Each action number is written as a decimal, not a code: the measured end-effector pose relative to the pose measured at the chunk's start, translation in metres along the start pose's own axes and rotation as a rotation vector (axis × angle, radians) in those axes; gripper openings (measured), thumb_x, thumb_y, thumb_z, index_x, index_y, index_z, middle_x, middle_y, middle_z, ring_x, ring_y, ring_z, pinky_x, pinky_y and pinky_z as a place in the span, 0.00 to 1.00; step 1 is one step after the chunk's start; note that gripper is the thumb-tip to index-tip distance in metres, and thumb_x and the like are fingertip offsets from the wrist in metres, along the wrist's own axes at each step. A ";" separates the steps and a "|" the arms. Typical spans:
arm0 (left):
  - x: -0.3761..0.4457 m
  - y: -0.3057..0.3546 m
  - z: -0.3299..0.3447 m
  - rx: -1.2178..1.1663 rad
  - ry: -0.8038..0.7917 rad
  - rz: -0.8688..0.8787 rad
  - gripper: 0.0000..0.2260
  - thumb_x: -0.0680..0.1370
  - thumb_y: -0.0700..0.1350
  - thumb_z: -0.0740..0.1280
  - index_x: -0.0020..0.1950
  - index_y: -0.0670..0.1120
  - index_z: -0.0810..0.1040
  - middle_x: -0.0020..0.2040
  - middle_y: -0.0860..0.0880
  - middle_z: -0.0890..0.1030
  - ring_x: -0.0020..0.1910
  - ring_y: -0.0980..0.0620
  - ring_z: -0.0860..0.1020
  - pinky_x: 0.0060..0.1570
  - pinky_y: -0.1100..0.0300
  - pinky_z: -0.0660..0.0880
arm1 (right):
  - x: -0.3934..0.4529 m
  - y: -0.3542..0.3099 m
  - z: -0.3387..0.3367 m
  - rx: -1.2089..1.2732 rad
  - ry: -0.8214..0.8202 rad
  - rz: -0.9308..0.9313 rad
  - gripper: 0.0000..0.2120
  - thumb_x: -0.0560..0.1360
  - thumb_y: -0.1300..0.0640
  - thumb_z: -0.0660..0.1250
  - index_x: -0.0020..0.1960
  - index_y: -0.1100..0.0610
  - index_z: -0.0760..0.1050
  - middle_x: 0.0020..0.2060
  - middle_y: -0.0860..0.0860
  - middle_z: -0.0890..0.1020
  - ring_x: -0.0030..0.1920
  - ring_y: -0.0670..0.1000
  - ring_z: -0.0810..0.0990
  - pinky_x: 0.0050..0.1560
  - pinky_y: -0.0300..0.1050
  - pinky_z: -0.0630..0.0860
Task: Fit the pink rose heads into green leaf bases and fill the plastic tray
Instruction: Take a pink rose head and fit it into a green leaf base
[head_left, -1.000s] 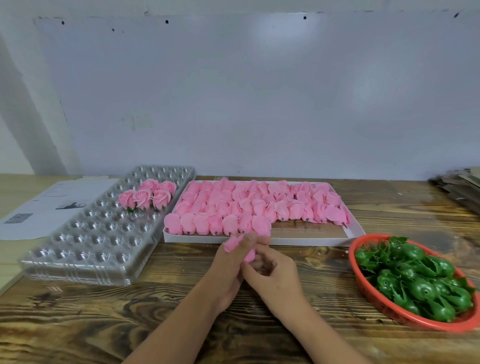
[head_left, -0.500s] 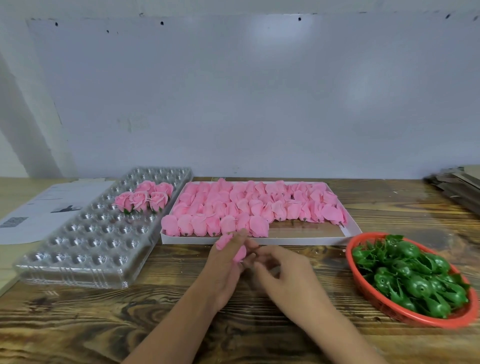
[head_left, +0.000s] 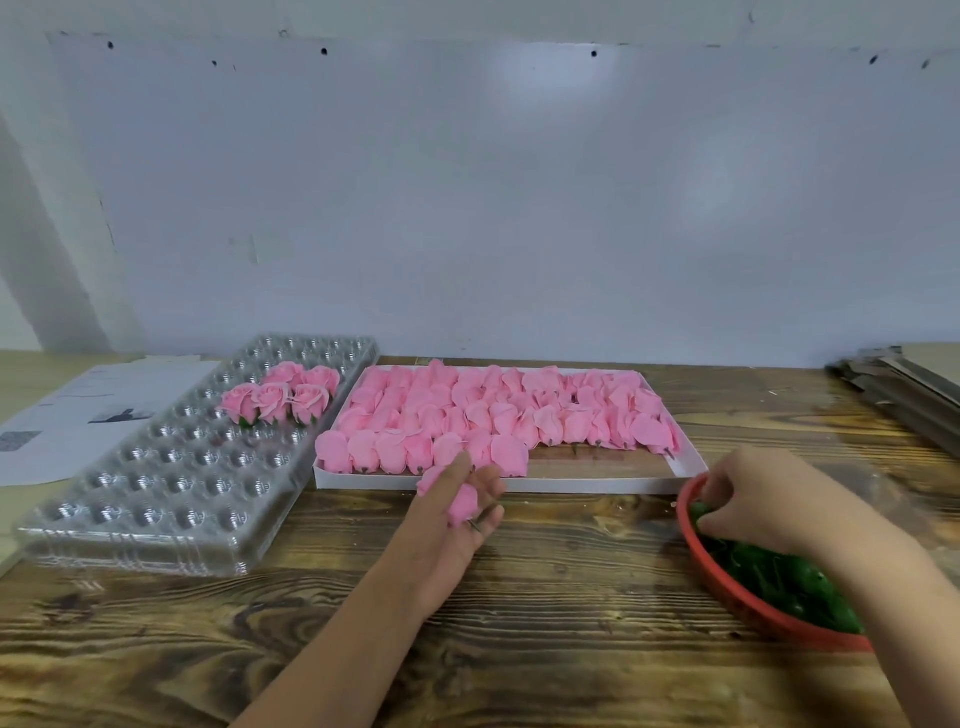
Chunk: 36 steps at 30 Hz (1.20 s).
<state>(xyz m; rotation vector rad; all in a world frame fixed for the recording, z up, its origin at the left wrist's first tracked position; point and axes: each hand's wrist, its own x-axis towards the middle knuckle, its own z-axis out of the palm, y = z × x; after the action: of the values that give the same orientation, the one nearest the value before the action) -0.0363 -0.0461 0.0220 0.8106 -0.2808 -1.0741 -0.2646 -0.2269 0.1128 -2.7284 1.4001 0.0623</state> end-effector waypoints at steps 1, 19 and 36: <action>0.000 0.000 0.000 -0.012 0.006 -0.004 0.20 0.72 0.51 0.74 0.61 0.43 0.79 0.47 0.47 0.86 0.45 0.52 0.84 0.57 0.52 0.78 | 0.001 0.000 0.004 -0.031 -0.002 -0.003 0.10 0.67 0.50 0.70 0.29 0.52 0.78 0.28 0.46 0.78 0.33 0.46 0.76 0.29 0.36 0.68; 0.001 0.001 -0.003 -0.092 0.008 -0.014 0.19 0.73 0.50 0.74 0.62 0.46 0.77 0.51 0.46 0.86 0.46 0.51 0.85 0.56 0.51 0.78 | 0.010 0.005 0.021 0.224 0.145 0.052 0.12 0.71 0.51 0.69 0.29 0.51 0.80 0.28 0.46 0.80 0.35 0.46 0.78 0.31 0.39 0.68; 0.002 0.001 -0.005 -0.104 0.029 -0.020 0.21 0.75 0.49 0.74 0.66 0.47 0.75 0.52 0.46 0.86 0.47 0.50 0.86 0.54 0.50 0.78 | 0.009 0.004 0.018 0.690 0.575 0.092 0.10 0.71 0.54 0.64 0.34 0.58 0.74 0.29 0.52 0.80 0.36 0.54 0.78 0.36 0.46 0.71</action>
<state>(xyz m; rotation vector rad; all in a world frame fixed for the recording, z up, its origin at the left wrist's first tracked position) -0.0321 -0.0458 0.0186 0.7367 -0.1918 -1.0856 -0.2621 -0.2349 0.0940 -2.1573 1.3041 -1.0589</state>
